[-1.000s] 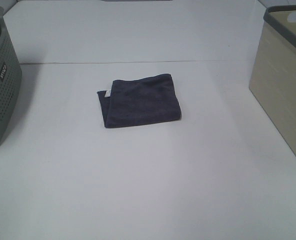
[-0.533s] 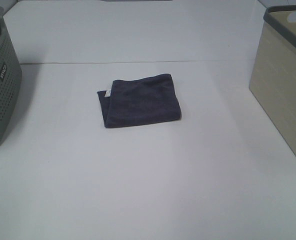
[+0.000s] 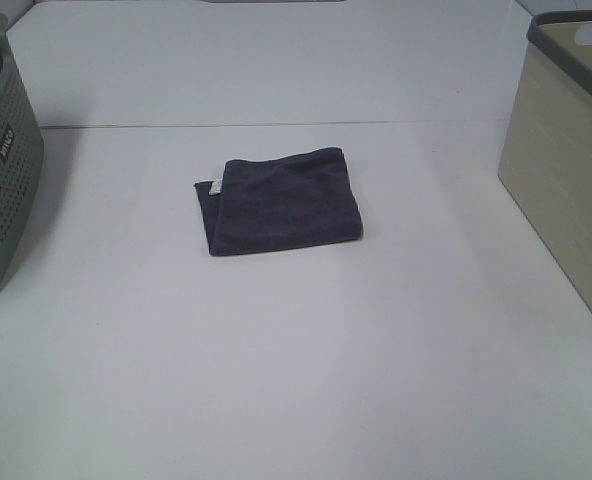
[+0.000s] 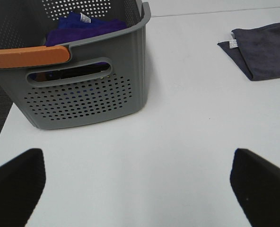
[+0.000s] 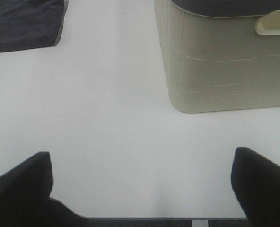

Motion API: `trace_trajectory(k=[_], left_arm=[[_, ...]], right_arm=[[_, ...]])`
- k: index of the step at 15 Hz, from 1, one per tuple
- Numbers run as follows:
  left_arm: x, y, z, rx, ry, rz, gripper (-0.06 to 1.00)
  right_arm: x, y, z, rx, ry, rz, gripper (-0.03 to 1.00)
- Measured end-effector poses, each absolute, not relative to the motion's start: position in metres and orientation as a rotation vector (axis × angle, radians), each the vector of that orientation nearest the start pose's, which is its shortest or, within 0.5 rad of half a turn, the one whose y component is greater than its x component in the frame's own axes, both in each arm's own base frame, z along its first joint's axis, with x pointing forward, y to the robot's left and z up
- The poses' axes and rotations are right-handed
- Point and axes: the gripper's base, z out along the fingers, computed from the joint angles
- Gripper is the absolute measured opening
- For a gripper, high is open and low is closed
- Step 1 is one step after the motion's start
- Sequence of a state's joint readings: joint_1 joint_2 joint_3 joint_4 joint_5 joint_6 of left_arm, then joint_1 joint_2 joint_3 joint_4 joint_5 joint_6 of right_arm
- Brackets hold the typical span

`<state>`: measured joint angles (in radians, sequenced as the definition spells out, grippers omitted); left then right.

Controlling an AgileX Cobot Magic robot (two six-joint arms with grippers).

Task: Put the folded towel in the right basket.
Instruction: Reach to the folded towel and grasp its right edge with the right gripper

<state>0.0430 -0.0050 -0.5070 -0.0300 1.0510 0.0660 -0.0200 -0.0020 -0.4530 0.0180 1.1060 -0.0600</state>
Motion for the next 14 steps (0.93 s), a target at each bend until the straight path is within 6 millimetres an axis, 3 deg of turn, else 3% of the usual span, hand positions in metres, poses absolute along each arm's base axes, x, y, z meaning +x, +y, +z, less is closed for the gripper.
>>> trace_trajectory(k=[14], left_arm=[[-0.0060,-0.0026,0.2800,0.025,2.022,0.033,0.99]], right_arm=[[-0.0021,0.0013,0.2606,-0.043,2.134,-0.029,0.98]])
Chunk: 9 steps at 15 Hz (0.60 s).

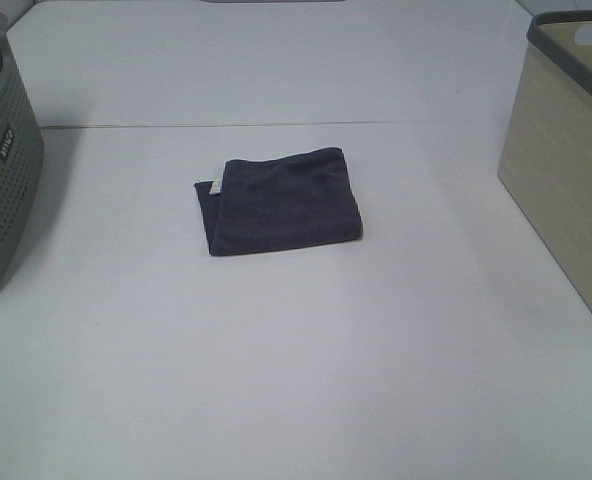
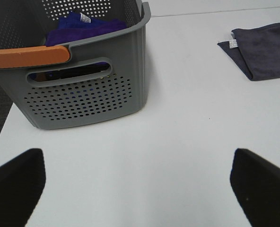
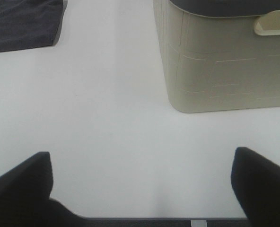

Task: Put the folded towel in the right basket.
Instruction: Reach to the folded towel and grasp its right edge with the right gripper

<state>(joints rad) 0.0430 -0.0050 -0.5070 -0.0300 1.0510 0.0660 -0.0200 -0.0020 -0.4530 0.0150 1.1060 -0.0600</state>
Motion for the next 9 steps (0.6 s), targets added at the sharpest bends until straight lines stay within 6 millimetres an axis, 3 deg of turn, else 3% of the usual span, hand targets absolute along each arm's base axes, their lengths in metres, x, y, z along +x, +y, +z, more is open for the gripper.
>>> trace_trajectory(k=[9], left_arm=[[-0.0060,-0.0026,0.2800,0.025,2.022,0.033,0.99]], right_arm=[[-0.0021,0.0013,0.2606,-0.043,2.134,-0.029,0.98]])
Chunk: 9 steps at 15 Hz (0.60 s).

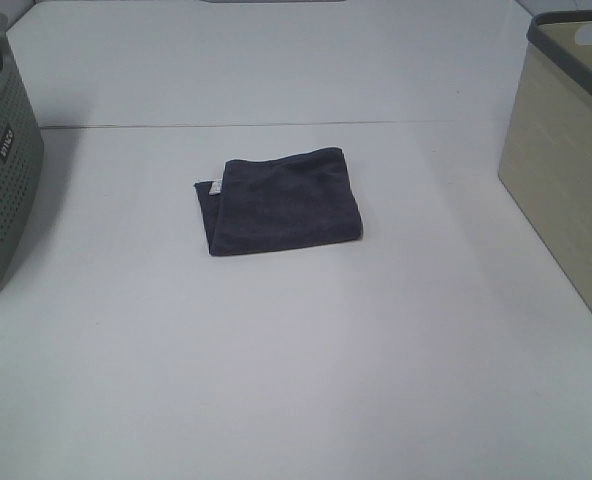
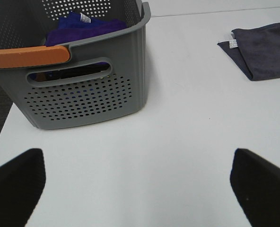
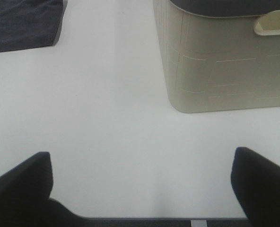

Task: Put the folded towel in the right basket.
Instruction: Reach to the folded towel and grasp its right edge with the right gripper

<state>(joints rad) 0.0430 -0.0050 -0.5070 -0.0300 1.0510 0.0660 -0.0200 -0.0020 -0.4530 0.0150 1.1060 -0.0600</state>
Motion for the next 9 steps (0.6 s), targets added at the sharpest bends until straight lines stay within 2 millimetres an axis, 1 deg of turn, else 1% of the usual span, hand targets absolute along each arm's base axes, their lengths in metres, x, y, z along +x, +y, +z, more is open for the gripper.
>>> trace_trajectory(k=[2,3,4,5,6,7,9], left_arm=[[-0.006,-0.003,0.280,0.025,2.022,0.033,0.99],[-0.006,-0.003,0.280,0.025,2.022,0.033,0.99],[-0.006,-0.003,0.280,0.025,2.022,0.033,0.99],[-0.006,-0.003,0.280,0.025,2.022,0.033,0.99],[-0.006,-0.003,0.280,0.025,2.022,0.033,0.99],[-0.006,-0.003,0.280,0.025,2.022,0.033,0.99],[-0.006,-0.003,0.280,0.025,2.022,0.033,0.99]], right_arm=[[0.000,0.001,0.261,-0.043,2.144,-0.028,0.98],[0.005,0.001,0.267,-0.044,2.173,-0.027,0.98],[0.017,0.001,0.280,-0.044,2.229,-0.024,0.98],[0.035,0.002,0.298,-0.044,2.299,-0.003,0.98],[0.051,0.004,0.321,-0.044,2.332,0.032,0.98],[0.077,0.005,0.341,-0.042,2.391,0.059,0.98],[0.129,0.005,0.365,-0.039,2.475,0.088,0.98]])
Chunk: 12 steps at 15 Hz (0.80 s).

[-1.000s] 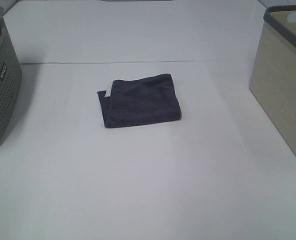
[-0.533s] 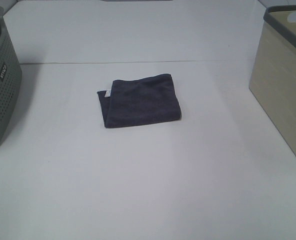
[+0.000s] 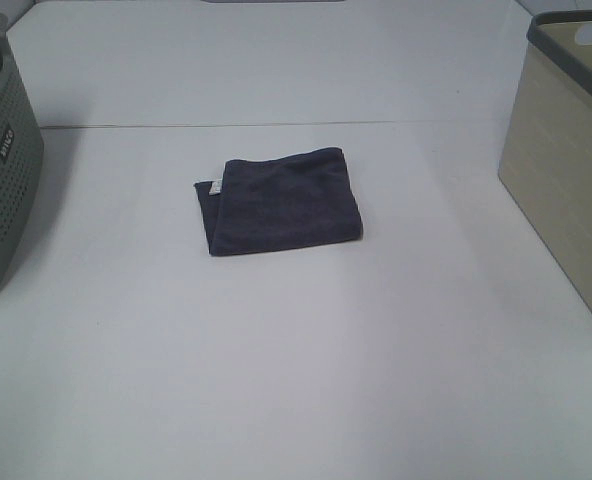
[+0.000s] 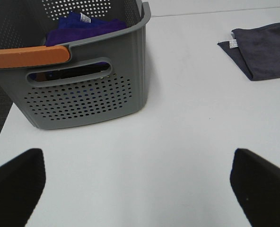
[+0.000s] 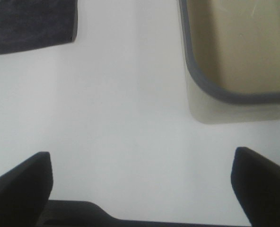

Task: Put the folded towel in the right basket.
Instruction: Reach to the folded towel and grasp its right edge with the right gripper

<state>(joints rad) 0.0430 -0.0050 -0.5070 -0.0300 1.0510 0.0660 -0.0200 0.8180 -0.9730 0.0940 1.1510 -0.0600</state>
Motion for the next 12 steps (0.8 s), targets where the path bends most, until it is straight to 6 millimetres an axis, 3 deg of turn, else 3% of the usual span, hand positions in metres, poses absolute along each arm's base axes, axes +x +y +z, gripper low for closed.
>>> trace_trajectory(k=[1,3,4,6,8,9,12], left_arm=[[-0.006,-0.003,0.280,0.025,2.022,0.033,0.99],[-0.006,-0.003,0.280,0.025,2.022,0.033,0.99],[-0.006,-0.003,0.280,0.025,2.022,0.033,0.99],[-0.006,-0.003,0.280,0.025,2.022,0.033,0.99],[-0.006,-0.003,0.280,0.025,2.022,0.033,0.99],[-0.006,-0.003,0.280,0.025,2.022,0.033,0.99],[-0.006,-0.003,0.280,0.025,2.022,0.033,0.99]], right_arm=[[0.142,0.006,0.370,-0.037,2.490,0.100,0.98],[0.187,0.011,0.377,-0.021,2.532,0.207,0.98],[0.236,0.023,0.370,-0.030,2.542,0.410,0.98],[0.284,0.035,0.359,-0.044,2.505,0.618,0.95],[0.339,0.048,0.327,-0.085,2.554,0.778,0.93],[0.352,0.053,0.316,-0.104,2.574,0.799,0.92],[0.414,0.094,0.257,-0.256,2.681,0.822,0.92]])
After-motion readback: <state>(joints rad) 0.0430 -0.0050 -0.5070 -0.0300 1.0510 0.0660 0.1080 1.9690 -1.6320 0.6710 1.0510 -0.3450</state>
